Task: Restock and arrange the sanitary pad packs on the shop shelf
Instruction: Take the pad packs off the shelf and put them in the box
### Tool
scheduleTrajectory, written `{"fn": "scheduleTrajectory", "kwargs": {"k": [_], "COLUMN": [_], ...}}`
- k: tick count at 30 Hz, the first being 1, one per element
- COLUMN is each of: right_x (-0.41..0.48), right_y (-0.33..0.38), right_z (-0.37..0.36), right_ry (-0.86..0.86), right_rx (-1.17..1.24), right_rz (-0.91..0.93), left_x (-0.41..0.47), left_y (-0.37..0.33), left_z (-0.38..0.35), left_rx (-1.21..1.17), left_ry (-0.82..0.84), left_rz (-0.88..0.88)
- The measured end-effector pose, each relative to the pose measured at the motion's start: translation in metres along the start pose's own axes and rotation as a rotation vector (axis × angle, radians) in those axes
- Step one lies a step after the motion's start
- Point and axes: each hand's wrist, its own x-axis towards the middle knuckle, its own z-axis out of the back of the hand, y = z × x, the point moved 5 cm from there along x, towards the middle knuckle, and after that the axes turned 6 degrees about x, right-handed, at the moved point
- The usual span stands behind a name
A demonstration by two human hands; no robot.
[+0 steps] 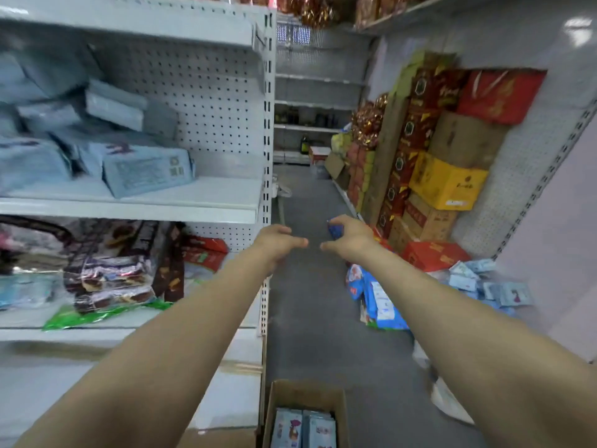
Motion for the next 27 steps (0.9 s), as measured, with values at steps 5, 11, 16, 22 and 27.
{"fn": "scheduleTrajectory", "kwargs": {"k": [5, 11, 16, 22, 27], "right_x": [-0.011, -0.019, -0.006, 0.029, 0.062], "right_y": [0.099, 0.201, 0.275, 0.356, 0.383], "right_z": [0.048, 0.049, 0.006, -0.077, -0.128], "right_ry": [-0.029, -0.056, -0.026, 0.015, 0.002], "right_rx": [-0.082, -0.075, 0.012, 0.148, 0.249], "right_rz": [0.189, 0.375, 0.42, 0.366, 0.268], "left_x": [-0.044, -0.079, -0.073, -0.041, 0.0], "left_y": [-0.074, -0.107, -0.091, -0.051, -0.032], "left_z": [0.085, 0.199, 0.298, 0.419, 0.496], "left_rx": [0.187, 0.246, 0.246, 0.202, 0.093], "left_ry": [-0.182, -0.382, -0.485, -0.536, -0.536], "left_rz": [-0.21, -0.311, -0.292, -0.188, -0.166]}}
